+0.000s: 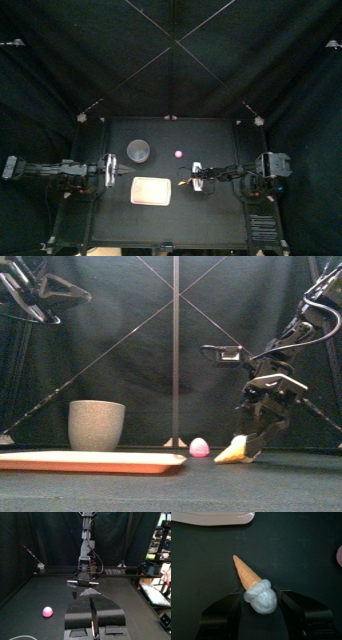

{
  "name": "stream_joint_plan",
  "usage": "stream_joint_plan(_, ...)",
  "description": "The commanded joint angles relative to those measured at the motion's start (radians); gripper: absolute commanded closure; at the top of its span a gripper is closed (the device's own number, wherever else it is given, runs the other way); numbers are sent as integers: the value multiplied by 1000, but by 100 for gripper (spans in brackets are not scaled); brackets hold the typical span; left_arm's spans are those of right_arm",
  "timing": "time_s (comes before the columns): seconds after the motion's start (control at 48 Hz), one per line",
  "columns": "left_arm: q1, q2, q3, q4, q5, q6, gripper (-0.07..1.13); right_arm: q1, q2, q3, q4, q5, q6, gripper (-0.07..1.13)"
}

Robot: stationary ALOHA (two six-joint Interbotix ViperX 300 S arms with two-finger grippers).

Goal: Pick the ice cream then place it on the pink plate
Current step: Place ice cream on the pink plate

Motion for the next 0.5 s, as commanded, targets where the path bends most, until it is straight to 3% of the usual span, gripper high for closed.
stream_joint_plan(0.021, 2, 3, -12, 2, -5, 2, 109, 3, -15, -21, 2, 0, -2, 40)
stream_joint_plan(0.125, 2, 3, -12, 3, -5, 2, 109, 2, -20, -40, -3, 2, -3, 48)
stream_joint_plan(0.5, 2, 2, -12, 2, -5, 2, 109, 72, 15, -290, -5, 44, -8, 48)
